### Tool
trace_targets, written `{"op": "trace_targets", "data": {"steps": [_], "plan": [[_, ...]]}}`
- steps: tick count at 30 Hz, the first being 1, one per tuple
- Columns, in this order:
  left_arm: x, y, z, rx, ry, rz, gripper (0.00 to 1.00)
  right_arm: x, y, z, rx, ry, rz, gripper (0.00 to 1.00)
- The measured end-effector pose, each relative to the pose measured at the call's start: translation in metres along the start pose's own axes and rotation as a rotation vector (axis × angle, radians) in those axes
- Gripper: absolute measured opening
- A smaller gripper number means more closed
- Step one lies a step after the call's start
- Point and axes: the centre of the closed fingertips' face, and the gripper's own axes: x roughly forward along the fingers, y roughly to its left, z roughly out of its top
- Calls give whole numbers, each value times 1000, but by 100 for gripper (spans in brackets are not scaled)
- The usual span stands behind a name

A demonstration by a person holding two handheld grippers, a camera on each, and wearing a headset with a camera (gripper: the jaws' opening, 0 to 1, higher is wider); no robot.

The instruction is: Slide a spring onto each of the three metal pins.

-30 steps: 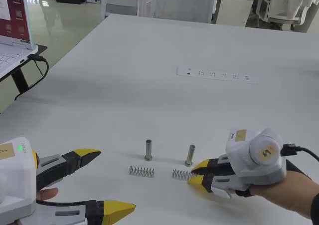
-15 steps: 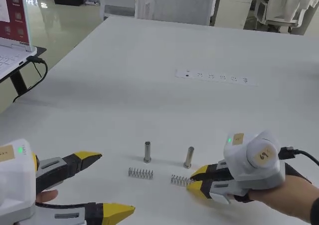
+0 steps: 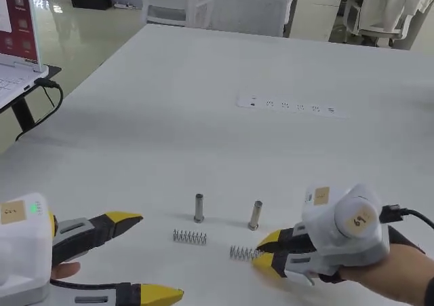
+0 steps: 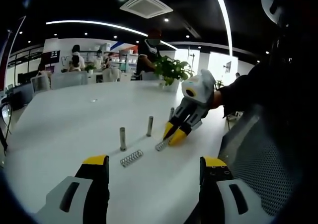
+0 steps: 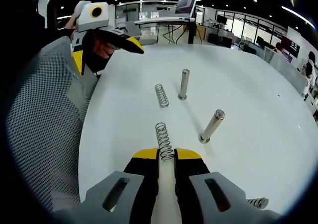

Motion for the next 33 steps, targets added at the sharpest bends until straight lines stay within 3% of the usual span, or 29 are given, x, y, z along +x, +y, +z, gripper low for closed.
{"op": "trace_targets", "data": {"steps": [12,22,28,33], "plan": [[3,-3,-5,24,23,-22,70,-6,8,8,-19,-9,16,9],[6,-6,-4,45,16,-40,68,-15,24,33,-66,-50,44,9],[8,-10,1,71,5,-62,62,-19,32,49,-91,-76,57,9],[12,-18,7,104,-7,-108,51,-23,38,60,-104,-97,67,9]]}}
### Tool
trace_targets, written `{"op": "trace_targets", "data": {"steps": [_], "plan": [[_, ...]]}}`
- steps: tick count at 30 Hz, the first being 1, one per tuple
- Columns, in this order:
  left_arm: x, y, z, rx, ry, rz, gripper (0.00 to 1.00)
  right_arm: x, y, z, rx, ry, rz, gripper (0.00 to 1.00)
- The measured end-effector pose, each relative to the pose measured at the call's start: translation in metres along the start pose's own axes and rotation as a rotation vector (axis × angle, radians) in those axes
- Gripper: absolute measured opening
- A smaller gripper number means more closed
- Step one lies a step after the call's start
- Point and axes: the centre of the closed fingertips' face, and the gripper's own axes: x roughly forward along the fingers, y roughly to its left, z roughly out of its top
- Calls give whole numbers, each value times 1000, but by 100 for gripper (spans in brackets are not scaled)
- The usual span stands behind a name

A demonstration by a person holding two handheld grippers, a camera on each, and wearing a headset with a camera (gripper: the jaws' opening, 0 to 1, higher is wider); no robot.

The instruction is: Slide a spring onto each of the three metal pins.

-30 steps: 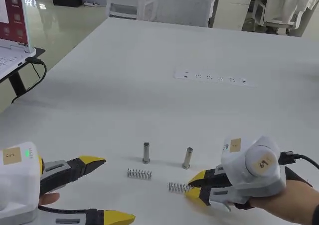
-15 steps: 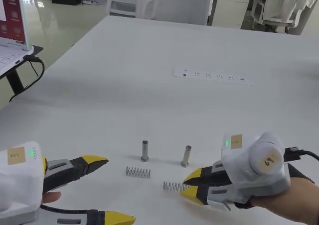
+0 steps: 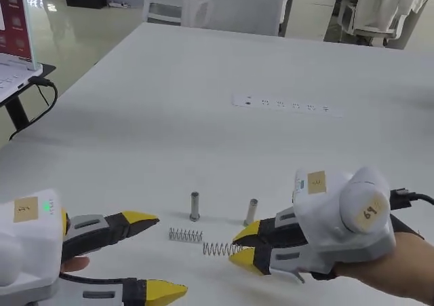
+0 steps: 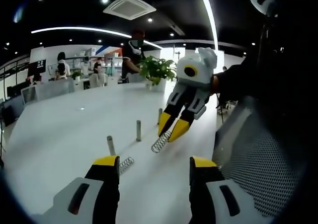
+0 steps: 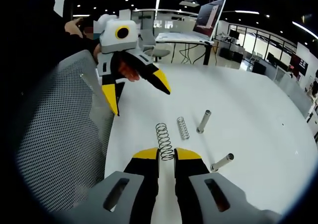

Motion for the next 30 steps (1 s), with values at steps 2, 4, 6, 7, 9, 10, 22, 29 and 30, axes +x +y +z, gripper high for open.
{"op": "trace_targets", "data": {"steps": [2,4,6,7,9,10,22,29,30], "plan": [[1,-2,0,25,3,-15,46,-1,1,2,-8,-2,0,9],[2,-3,0,27,5,-23,43,-2,2,3,-12,-2,3,9],[2,-4,0,29,4,-38,39,-3,4,6,-20,-5,8,9],[2,-4,0,32,5,-43,37,-3,4,6,-22,-4,10,9],[3,-4,0,40,9,-56,36,-3,7,8,-29,-4,18,9],[4,-5,1,46,8,-66,36,-3,8,9,-33,-4,23,9],[12,-14,7,97,16,-134,23,-4,18,21,-63,-15,51,9],[15,-19,11,113,9,-158,20,-4,24,28,-84,-22,63,9],[15,-20,11,117,8,-160,19,-4,24,29,-86,-23,62,9]]}}
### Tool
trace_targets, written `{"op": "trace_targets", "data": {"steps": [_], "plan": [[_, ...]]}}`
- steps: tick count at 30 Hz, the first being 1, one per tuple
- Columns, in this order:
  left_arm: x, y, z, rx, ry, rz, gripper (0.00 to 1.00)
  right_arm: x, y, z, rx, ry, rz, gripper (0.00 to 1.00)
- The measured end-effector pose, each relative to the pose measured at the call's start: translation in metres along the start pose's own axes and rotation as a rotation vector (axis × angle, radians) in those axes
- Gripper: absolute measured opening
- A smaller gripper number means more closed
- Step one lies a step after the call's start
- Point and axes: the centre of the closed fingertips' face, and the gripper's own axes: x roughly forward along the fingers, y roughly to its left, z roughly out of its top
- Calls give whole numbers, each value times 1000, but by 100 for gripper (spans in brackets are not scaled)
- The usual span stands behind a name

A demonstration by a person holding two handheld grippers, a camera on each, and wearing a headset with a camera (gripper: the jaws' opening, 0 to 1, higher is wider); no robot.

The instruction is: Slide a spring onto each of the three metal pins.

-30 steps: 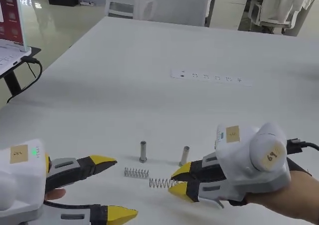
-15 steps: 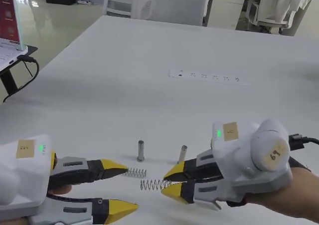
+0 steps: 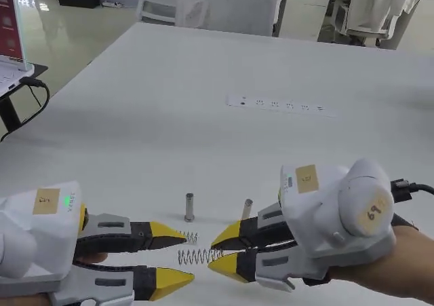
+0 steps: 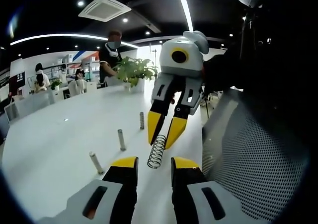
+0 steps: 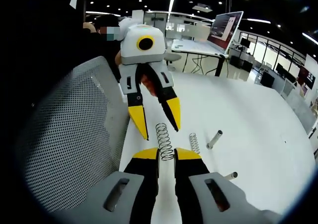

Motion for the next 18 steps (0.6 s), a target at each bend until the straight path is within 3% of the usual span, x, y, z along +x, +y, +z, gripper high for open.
{"op": "trace_targets", "data": {"steps": [18], "plan": [[2,-6,2,16,-5,-23,5,0,5,2,-11,2,10,9]]}}
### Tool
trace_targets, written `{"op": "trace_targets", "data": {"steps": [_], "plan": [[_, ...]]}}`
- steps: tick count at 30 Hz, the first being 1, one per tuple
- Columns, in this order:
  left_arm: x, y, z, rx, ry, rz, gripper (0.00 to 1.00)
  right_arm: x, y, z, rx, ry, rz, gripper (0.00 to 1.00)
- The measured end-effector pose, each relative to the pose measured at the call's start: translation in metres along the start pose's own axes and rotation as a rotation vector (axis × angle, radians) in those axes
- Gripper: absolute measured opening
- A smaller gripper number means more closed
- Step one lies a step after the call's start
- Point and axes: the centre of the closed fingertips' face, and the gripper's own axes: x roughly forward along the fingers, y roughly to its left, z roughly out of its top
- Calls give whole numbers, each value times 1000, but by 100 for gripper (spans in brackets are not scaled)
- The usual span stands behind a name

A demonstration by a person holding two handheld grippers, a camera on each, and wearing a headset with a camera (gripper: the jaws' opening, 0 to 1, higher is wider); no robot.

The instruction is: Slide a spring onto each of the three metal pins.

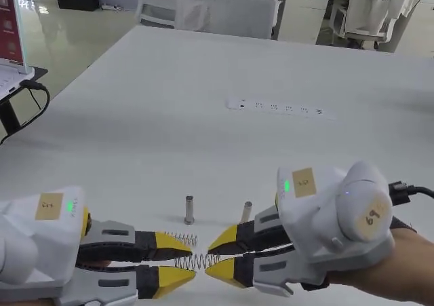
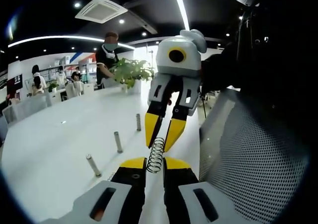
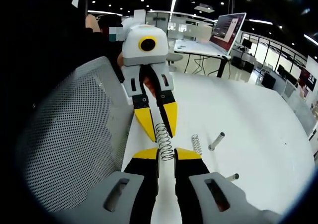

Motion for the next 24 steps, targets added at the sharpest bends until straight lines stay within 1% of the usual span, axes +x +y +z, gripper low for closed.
{"op": "trace_targets", "data": {"steps": [7,12,16,19,24], "plan": [[1,-2,-1,7,8,-13,3,0,1,-1,-9,8,6,9],[1,-6,-2,15,14,-33,3,0,4,-3,-19,17,24,9],[1,-7,-1,18,15,-43,2,0,5,-3,-29,13,33,10],[1,-8,-2,15,17,-49,2,0,6,-3,-18,12,40,10],[0,-9,-1,14,19,-51,2,0,7,-2,-19,12,42,10]]}}
